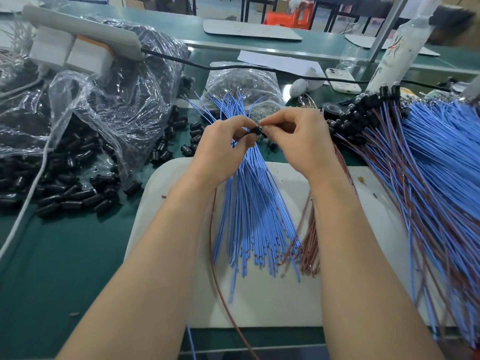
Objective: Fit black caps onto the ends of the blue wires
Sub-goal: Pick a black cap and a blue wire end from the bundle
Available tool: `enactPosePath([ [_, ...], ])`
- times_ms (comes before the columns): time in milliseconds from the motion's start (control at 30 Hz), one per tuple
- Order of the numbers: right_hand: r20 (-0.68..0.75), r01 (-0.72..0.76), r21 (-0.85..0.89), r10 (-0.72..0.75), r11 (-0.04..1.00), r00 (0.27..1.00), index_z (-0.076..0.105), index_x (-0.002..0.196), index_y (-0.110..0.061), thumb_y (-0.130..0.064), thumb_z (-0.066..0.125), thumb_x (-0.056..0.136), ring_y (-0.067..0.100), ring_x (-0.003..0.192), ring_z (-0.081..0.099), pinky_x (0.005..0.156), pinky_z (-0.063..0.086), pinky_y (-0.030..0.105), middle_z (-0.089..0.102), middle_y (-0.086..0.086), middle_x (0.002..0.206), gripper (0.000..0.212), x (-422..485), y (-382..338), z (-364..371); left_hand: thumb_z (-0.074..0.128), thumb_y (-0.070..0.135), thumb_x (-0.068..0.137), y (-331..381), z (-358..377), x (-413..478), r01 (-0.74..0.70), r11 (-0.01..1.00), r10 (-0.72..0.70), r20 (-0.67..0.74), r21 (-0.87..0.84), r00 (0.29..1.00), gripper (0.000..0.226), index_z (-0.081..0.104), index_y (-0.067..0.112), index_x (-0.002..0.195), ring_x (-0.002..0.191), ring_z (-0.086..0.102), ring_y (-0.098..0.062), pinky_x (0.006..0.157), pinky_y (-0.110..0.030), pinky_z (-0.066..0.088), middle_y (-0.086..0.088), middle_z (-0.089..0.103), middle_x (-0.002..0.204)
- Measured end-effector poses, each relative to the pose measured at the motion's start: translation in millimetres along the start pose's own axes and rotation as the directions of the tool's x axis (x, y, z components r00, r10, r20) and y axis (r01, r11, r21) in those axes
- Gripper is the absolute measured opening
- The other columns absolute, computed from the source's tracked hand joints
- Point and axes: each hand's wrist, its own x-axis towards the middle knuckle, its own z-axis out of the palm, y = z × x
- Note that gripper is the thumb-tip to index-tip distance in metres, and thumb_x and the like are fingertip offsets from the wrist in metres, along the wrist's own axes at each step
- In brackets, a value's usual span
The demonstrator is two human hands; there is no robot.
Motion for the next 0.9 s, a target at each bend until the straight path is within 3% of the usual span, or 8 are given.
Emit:
enactPosePath([
  [167,-0.015,-0.035,0.127,0.037,0.991,0.999,0.073,0.096,-0.013,-0.005,0.064,0.087,0.011,0.078,0.066,0.085,0.055,0.034,0.069,-0.004,0.080,0.015,-0.2,0.7,2.8,0.061,0.019,0.092,2.3,0.2,-0.6,-0.007,1.000,0.007,-0.028,-0.001,1.000,0.016,0.067,0.018,0.107,0.072,0.051,0.008,0.068,0.000,0.033,0.002,0.069,0.086],
  [267,-0.080,-0.048,0.169,0.062,0.984,0.995,0.071,0.101,-0.010,-0.007,0.063,0.088,0.014,0.082,0.068,0.087,0.055,0.036,0.069,-0.001,0.083,0.015,0.4,1.5,4.7,0.061,0.024,0.092,1.2,1.9,-1.0,0.020,1.000,-0.019,-0.055,0.021,0.998,0.020,0.065,0.025,0.111,0.089,0.052,-0.009,0.090,-0.026,0.040,0.009,0.065,0.090],
  [300,-0.115,-0.036,0.162,0.055,0.986,0.992,0.071,0.098,-0.011,-0.009,0.062,0.089,0.015,0.080,0.068,0.085,0.055,0.037,0.069,-0.002,0.081,0.012,0.4,1.4,4.8,0.060,0.022,0.092,0.4,1.7,-0.5,0.020,1.000,-0.019,-0.070,0.017,0.997,0.020,0.065,0.025,0.111,0.089,0.053,-0.013,0.089,-0.030,0.040,0.010,0.065,0.090],
  [400,-0.162,0.001,0.191,0.030,0.982,0.986,0.064,0.088,-0.019,-0.014,0.059,0.092,0.011,0.068,0.065,0.069,0.056,0.030,0.067,-0.004,0.072,0.008,-1.1,-0.6,4.0,0.057,0.009,0.093,-1.9,1.1,1.1,0.024,0.989,-0.041,-0.114,-0.144,0.993,0.017,0.065,0.015,0.107,0.082,0.059,-0.015,0.077,-0.018,0.047,-0.001,0.070,0.094],
  [467,-0.146,0.018,0.235,0.017,0.972,0.989,0.061,0.088,-0.020,-0.013,0.059,0.092,0.006,0.061,0.063,0.061,0.053,0.022,0.065,-0.004,0.070,0.008,-2.1,-3.2,3.9,0.054,0.001,0.092,-2.2,0.9,1.1,0.021,0.965,-0.056,-0.127,-0.261,0.990,0.018,0.062,0.008,0.107,0.093,0.063,-0.018,0.090,-0.028,0.050,-0.007,0.069,0.099],
  [533,-0.130,0.035,0.244,-0.003,0.969,0.992,0.061,0.088,-0.021,-0.012,0.061,0.090,0.010,0.065,0.064,0.065,0.056,0.030,0.064,-0.004,0.071,0.009,-2.7,-6.7,3.7,0.052,-0.002,0.091,-2.2,1.2,1.2,-0.005,0.950,-0.041,-0.141,-0.312,0.989,0.019,0.061,0.005,0.106,0.098,0.064,-0.018,0.096,-0.034,0.049,-0.006,0.068,0.100],
  [633,-0.116,0.053,0.237,-0.026,0.970,0.993,0.063,0.087,-0.019,-0.013,0.062,0.090,0.017,0.071,0.065,0.075,0.057,0.043,0.065,-0.002,0.075,0.006,-3.4,-10.6,5.0,0.051,-0.003,0.091,-3.3,1.2,1.3,-0.028,0.938,-0.021,-0.137,-0.347,0.990,0.019,0.060,0.008,0.104,0.098,0.064,-0.013,0.096,-0.032,0.049,-0.002,0.067,0.099],
  [900,-0.080,0.070,0.025,-0.068,0.997,0.994,0.072,0.099,-0.016,-0.013,0.067,0.086,0.011,0.080,0.064,0.084,0.052,0.027,0.068,0.004,0.099,0.015,-4.9,-13.3,9.5,0.050,-0.006,0.090,-3.0,3.6,1.7,-0.050,0.925,0.007,-0.116,-0.376,0.993,0.023,0.056,0.010,0.105,0.101,0.064,-0.017,0.096,-0.032,0.049,-0.005,0.067,0.103],
])
